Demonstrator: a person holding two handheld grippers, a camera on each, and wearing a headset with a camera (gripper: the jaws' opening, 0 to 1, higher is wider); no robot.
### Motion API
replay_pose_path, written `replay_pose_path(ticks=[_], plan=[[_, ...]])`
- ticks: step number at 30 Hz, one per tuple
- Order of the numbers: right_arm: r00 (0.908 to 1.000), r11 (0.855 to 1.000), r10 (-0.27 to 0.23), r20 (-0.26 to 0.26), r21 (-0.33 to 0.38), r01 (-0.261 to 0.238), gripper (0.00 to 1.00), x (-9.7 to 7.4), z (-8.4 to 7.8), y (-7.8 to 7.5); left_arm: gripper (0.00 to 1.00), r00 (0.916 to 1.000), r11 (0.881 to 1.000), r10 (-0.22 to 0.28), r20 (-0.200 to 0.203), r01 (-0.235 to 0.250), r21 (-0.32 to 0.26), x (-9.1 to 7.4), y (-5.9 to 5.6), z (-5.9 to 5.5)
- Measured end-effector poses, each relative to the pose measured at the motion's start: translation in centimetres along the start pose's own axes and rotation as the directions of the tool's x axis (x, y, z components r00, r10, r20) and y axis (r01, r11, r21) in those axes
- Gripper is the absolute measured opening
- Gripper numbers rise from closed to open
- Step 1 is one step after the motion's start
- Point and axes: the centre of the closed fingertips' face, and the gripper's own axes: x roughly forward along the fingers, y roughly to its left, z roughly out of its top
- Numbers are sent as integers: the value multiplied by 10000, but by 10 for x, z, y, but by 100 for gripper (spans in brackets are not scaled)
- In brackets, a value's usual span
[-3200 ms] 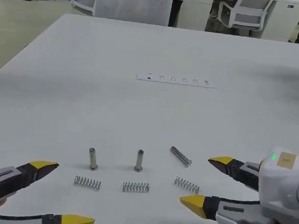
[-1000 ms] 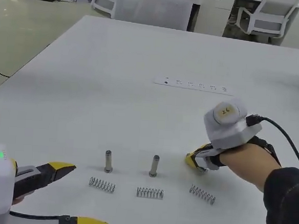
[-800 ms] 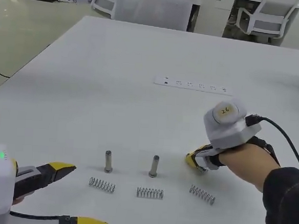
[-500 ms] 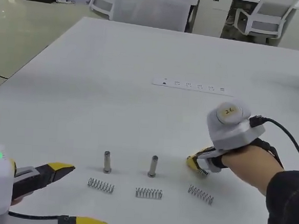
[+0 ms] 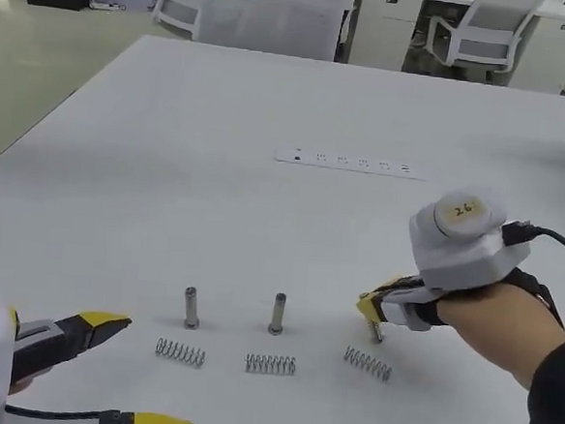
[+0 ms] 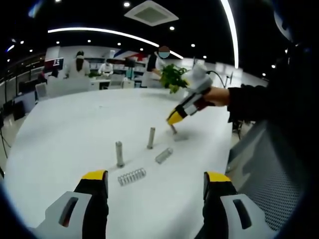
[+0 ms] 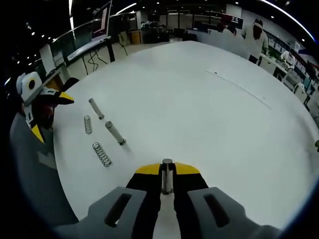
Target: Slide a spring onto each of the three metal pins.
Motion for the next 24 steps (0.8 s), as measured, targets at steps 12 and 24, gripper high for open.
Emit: replay_pose_path(ticks=[12, 24], plan=[[9991, 9999, 85, 413, 81, -88, 5, -7, -3, 10, 74, 10000, 10000, -14, -36, 15, 84, 0, -1, -1], [9975, 9997, 165, 683, -182, -152, 5, -6, 0, 17, 74, 10000, 10000, 28, -5, -28, 76, 0, -1, 0]])
